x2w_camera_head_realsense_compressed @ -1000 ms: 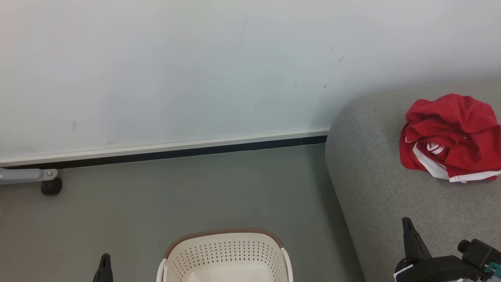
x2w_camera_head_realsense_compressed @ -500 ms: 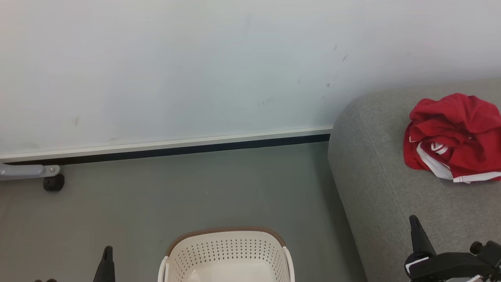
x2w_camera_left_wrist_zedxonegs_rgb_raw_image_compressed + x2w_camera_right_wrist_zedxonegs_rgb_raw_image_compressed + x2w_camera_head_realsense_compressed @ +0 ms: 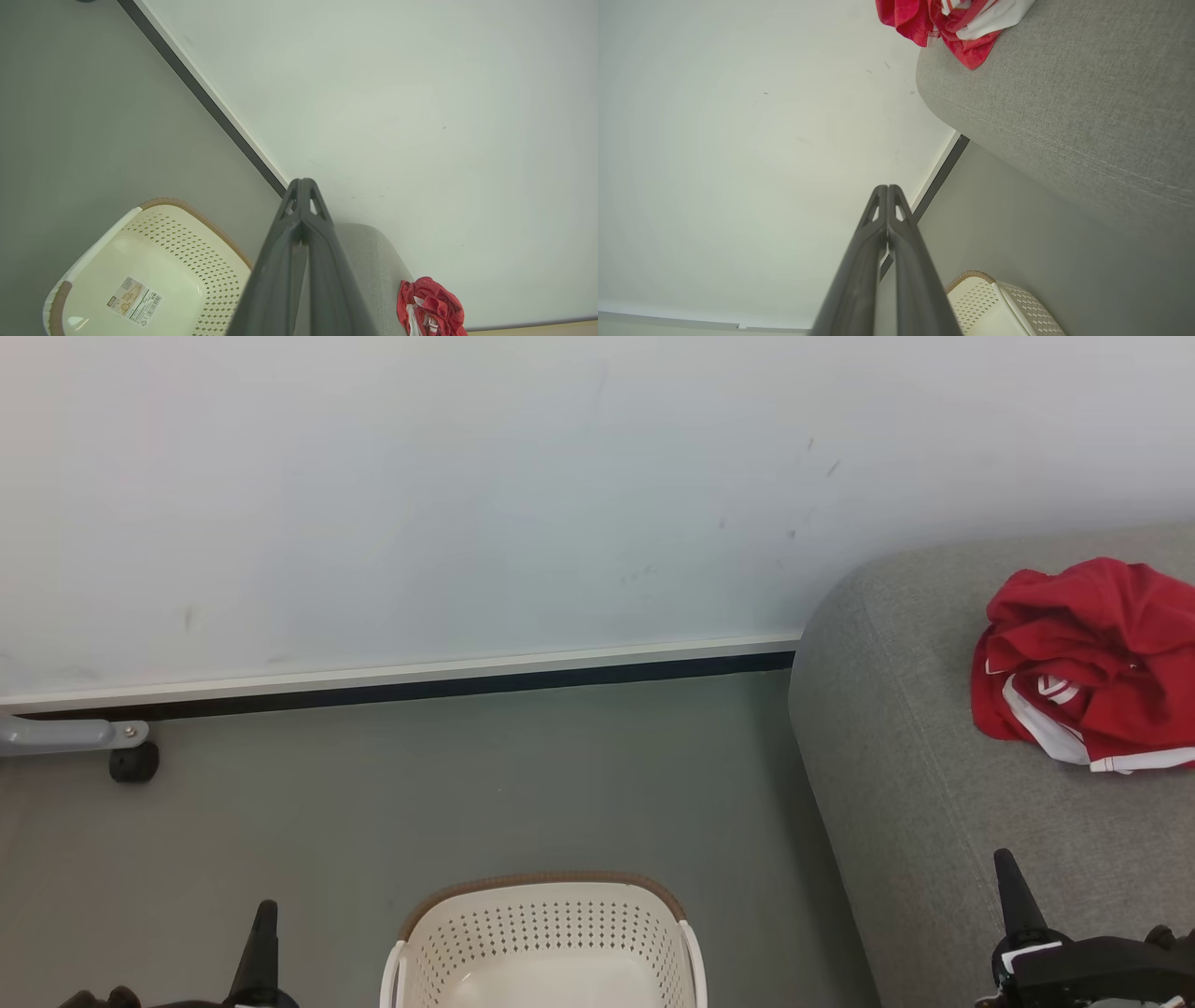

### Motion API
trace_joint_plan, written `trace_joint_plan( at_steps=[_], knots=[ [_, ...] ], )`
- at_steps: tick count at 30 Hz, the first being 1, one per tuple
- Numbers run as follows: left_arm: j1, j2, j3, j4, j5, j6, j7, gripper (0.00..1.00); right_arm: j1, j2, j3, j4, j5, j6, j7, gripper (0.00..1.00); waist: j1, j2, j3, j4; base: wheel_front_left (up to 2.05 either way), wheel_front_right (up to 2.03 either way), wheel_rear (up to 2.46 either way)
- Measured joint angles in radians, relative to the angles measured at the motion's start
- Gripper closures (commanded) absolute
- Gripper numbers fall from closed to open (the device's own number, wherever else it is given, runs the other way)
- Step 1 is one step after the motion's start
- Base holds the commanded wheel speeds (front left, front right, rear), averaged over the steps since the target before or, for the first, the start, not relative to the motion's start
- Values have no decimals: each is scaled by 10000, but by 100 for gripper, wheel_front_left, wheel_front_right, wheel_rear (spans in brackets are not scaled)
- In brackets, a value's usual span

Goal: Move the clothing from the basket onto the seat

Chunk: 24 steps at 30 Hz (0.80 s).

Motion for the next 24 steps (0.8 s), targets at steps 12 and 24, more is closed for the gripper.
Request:
trace_joint_plan(
  at_steps=[12,24],
  knots=[
    [-415,-174,232,257,-1572,-343,474,100,-130,247,-650,130,1570,314,447,100,0,0,71,89,0,0,0],
    [-790,-320,468,495,-3024,-619,903,100,-187,462,-1264,280,3043,617,874,100,0,0,136,170,0,0,0]
  ],
)
